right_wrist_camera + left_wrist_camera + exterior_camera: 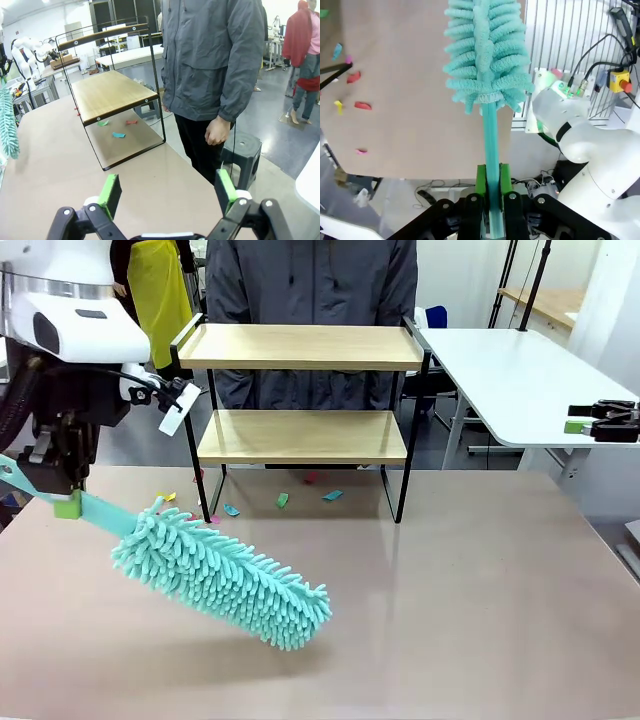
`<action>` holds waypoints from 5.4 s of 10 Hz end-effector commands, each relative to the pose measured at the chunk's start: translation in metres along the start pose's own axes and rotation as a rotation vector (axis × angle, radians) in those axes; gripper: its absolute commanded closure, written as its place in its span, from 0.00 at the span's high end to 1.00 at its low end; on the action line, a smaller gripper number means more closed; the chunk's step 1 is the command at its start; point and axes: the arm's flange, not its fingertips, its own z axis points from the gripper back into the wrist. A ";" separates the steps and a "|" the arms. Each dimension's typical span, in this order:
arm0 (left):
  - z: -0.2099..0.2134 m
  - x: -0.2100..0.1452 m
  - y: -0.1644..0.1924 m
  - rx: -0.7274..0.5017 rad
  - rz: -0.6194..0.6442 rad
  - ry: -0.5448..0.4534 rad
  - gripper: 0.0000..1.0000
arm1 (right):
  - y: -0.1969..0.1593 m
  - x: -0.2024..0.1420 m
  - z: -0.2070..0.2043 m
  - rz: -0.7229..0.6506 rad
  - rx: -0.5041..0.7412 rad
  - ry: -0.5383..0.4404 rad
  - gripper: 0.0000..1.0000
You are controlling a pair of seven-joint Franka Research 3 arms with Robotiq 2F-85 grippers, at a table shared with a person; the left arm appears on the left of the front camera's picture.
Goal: Clean the shelf.
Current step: Clean the specific section of the Shelf indicated by the human with the Duster.
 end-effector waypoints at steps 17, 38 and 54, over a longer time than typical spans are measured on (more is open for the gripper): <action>0.003 0.002 0.003 0.017 0.000 -0.013 0.13 | 0.000 0.003 -0.001 0.006 0.001 0.002 1.00; 0.002 0.098 0.007 -0.090 0.348 -0.175 0.13 | 0.000 0.003 -0.001 0.006 0.001 0.002 1.00; -0.017 0.215 0.002 0.075 0.883 -0.259 0.13 | 0.000 0.003 -0.001 0.006 0.001 0.002 1.00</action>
